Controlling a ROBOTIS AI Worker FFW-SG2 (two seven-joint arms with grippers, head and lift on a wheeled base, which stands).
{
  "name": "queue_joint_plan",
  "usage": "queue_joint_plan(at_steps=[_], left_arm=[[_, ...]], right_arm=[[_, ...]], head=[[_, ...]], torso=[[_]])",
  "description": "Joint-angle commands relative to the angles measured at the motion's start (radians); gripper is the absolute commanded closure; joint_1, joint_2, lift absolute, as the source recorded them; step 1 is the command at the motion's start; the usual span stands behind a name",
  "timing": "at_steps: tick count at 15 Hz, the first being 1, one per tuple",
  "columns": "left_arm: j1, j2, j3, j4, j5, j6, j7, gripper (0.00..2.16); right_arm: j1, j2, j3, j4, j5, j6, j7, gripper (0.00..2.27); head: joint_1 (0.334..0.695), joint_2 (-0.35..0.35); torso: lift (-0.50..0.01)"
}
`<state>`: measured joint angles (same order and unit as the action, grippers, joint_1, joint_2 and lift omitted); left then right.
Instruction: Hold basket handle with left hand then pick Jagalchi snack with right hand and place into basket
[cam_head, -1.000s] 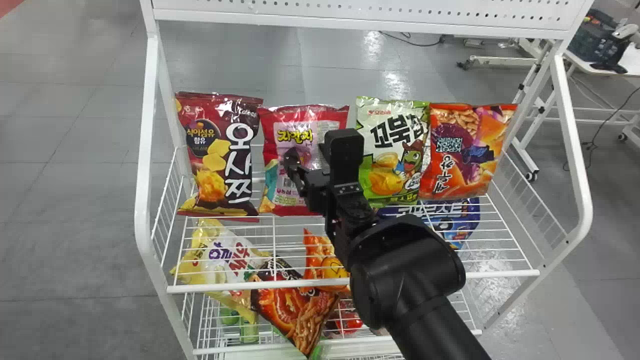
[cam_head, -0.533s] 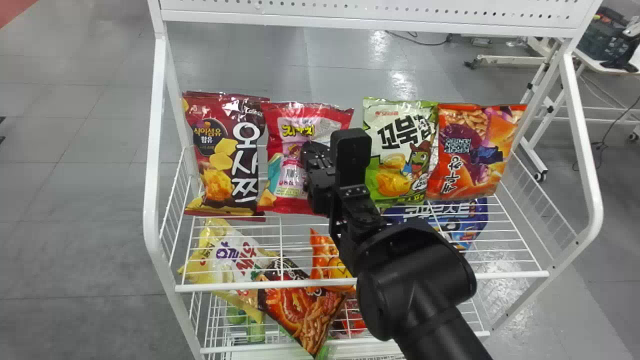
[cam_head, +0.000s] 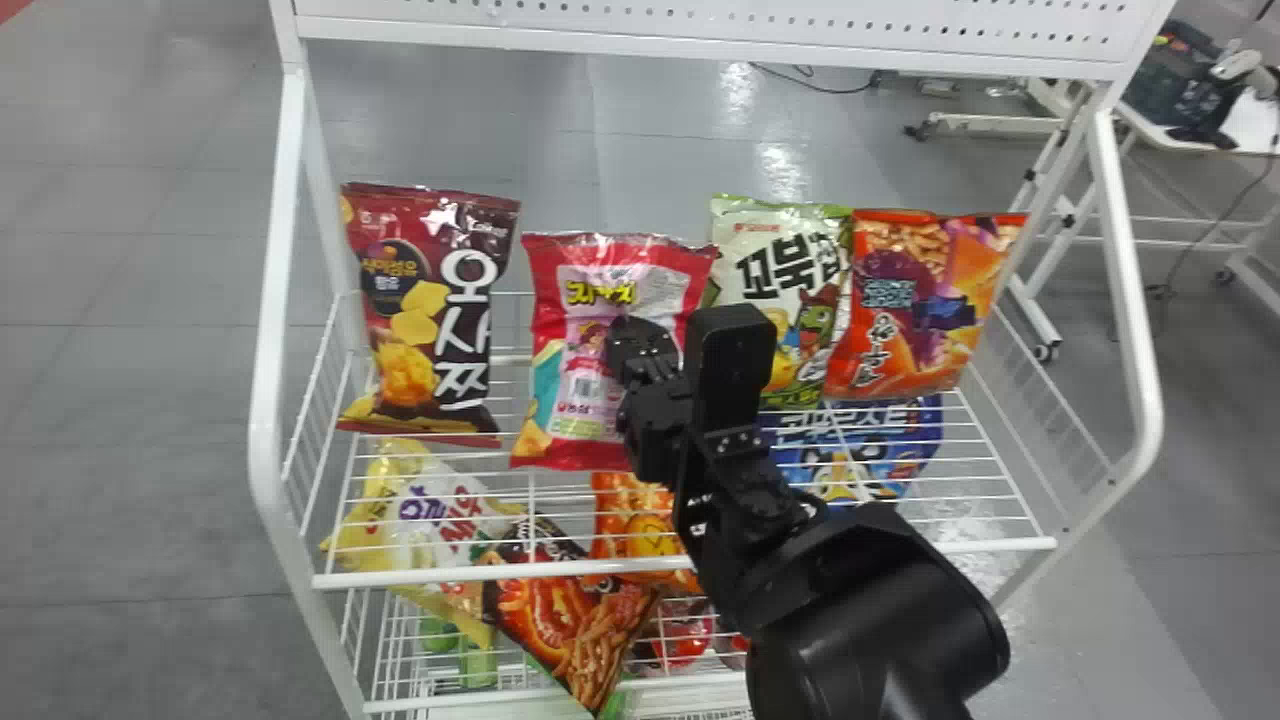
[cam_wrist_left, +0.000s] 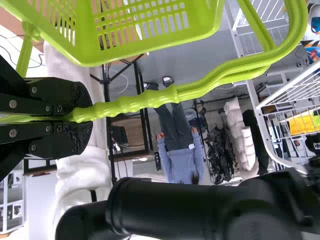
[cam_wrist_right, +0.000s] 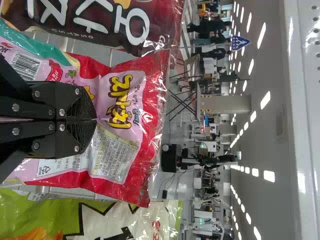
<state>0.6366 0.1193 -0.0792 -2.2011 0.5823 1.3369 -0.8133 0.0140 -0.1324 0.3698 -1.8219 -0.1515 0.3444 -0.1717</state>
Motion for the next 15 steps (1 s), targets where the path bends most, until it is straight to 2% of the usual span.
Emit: queue_joint_plan(at_steps=[1, 4, 8, 11, 12, 15], left_arm=[[0.0, 0.002, -0.001, -0.003, -0.001, 0.0, -0.001, 2.08], [0.0, 0.003, -0.005, -0.005, -0.001, 0.0, 0.002, 2.08], [0.002, 0.007, -0.011, -0.011, -0.004, 0.0, 0.003, 2.08], [0.002, 0.007, -0.014, -0.014, -0.005, 0.0, 0.006, 2.08], [0.0, 0.007, -0.019, -0.014, -0.005, 0.0, 0.006, 2.08], [0.002, 0.007, -0.021, -0.014, -0.005, 0.0, 0.005, 2.08]], right_arm=[[0.06, -0.03, -0.012, -0.105, -0.017, 0.029, 0.001, 2.24], [0.135, -0.062, -0.026, -0.251, -0.02, 0.112, 0.0, 2.24], [0.267, -0.136, -0.091, -0.471, -0.033, 0.275, -0.002, 2.24], [0.406, -0.19, -0.17, -0.629, -0.068, 0.358, -0.003, 2.24], [0.445, -0.202, -0.198, -0.668, -0.068, 0.385, -0.003, 2.24], [0.501, -0.205, -0.264, -0.771, -0.096, 0.661, 0.008, 2.24]], head=[[0.695, -0.168], [0.695, -0.192], [0.695, -0.225], [0.695, -0.301], [0.695, -0.321], [0.695, -0.35]], torso=[[-0.009], [-0.009], [-0.009], [-0.009], [-0.009], [-0.009]])
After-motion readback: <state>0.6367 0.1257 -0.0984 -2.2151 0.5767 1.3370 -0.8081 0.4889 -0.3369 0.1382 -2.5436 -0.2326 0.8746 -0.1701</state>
